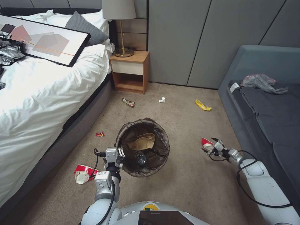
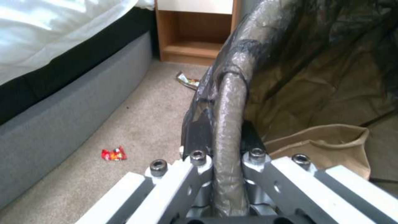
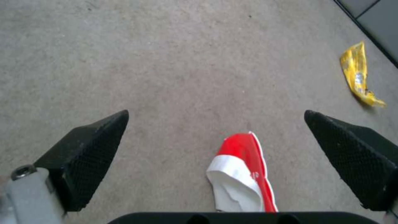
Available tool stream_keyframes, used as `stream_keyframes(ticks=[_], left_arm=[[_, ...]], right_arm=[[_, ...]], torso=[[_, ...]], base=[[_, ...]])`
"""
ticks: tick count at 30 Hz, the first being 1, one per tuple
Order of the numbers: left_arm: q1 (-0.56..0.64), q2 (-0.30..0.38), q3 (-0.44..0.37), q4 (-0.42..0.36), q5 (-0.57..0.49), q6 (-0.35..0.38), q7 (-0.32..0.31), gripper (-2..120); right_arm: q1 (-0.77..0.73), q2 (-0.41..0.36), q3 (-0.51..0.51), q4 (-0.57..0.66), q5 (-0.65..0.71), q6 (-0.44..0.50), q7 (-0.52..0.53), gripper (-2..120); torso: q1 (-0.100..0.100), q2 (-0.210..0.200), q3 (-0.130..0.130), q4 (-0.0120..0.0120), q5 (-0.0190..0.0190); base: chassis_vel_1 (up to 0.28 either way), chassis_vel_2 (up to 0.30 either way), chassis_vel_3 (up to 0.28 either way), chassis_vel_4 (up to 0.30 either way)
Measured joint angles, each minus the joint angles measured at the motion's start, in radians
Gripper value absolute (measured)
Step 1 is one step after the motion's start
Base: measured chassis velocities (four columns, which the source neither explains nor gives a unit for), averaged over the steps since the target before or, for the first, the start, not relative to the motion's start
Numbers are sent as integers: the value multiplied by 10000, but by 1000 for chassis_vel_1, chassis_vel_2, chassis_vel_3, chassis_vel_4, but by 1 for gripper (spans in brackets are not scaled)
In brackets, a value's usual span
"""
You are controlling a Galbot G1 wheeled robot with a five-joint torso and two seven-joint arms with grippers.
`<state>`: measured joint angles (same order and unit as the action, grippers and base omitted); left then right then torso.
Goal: Pick up the trash bin, then pick up the garbage from the floor and place it into the trash bin.
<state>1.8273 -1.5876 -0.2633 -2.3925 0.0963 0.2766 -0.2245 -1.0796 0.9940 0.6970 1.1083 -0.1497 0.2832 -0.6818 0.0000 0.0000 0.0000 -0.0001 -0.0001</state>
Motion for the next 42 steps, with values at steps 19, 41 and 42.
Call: stream_keyframes(ticks=[19,41,42], left_arm=[[0,-1,1,0,1,0,0,0],[0,0,-1,0,0,0,0,0],[0,-1,-1,0,0,0,0,0]], right_arm=[[983,200,-24,-2206,-673,38,311,100],[1745,267,20,-3707,433,-367,1372,100],[1826,302,-33,-3825,556,-404,1432,100]], torso=[[0,0,0,4,-11],[0,0,0,0,1],[0,0,0,1,1]], base=[[0,0,0,0],[0,0,0,0],[0,0,0,0]])
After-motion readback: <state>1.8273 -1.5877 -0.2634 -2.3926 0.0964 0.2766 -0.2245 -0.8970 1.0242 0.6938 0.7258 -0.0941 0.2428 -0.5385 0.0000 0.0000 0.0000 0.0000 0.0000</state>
